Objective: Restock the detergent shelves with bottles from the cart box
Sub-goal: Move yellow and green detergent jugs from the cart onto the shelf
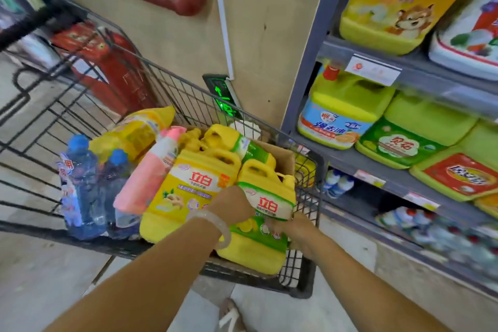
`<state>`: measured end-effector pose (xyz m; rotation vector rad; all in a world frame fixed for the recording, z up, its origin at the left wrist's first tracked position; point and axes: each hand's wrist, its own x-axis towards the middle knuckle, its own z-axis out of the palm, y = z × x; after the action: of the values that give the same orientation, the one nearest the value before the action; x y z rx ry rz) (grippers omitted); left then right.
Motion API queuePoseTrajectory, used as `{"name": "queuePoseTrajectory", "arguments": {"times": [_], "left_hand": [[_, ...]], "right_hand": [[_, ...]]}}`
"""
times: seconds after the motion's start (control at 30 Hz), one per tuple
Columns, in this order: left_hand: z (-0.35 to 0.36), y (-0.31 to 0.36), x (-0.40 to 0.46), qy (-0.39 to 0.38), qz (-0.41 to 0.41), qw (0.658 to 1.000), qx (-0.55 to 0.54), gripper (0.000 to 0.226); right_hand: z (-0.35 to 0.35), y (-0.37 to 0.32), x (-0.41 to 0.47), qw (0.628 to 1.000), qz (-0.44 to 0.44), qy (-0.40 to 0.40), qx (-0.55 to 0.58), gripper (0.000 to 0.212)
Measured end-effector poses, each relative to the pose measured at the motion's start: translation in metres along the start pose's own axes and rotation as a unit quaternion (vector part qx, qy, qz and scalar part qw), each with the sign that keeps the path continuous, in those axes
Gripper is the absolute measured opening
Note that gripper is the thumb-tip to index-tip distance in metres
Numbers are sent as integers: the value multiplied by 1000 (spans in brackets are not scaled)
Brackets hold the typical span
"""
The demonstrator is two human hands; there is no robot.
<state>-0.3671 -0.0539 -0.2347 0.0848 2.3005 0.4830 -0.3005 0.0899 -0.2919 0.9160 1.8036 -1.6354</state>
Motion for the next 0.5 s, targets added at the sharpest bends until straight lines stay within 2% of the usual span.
{"name": "queuePoseTrajectory", "arguments": {"times": [0.03, 0.1, 0.13, 0.23, 0.3, 0.4, 0.5], "left_hand": [[0, 3, 7, -6, -16, 1000, -9, 21], [1, 7, 16, -10, -49, 999, -7, 13], [5, 8, 19, 2, -68, 998, 3, 19], [21, 7, 16, 46, -108, 992, 46, 63], [27, 5, 15, 54, -123, 990, 33, 78], [29, 1, 11, 61, -125, 990, -24, 80], [34, -1, 5, 77, -108, 989, -63, 76]], "right_hand": [[2, 1, 4, 999, 23, 7, 23, 43], [4, 2, 10, 996, 52, 18, 70, 43], [3, 3, 13, 994, 54, 21, 95, 43], [6, 12, 17, 993, 33, 39, 105, 48], [7, 18, 19, 991, 15, 64, 119, 48], [8, 22, 15, 978, -2, 76, 192, 45], [5, 25, 9, 975, -24, 76, 207, 38]]}}
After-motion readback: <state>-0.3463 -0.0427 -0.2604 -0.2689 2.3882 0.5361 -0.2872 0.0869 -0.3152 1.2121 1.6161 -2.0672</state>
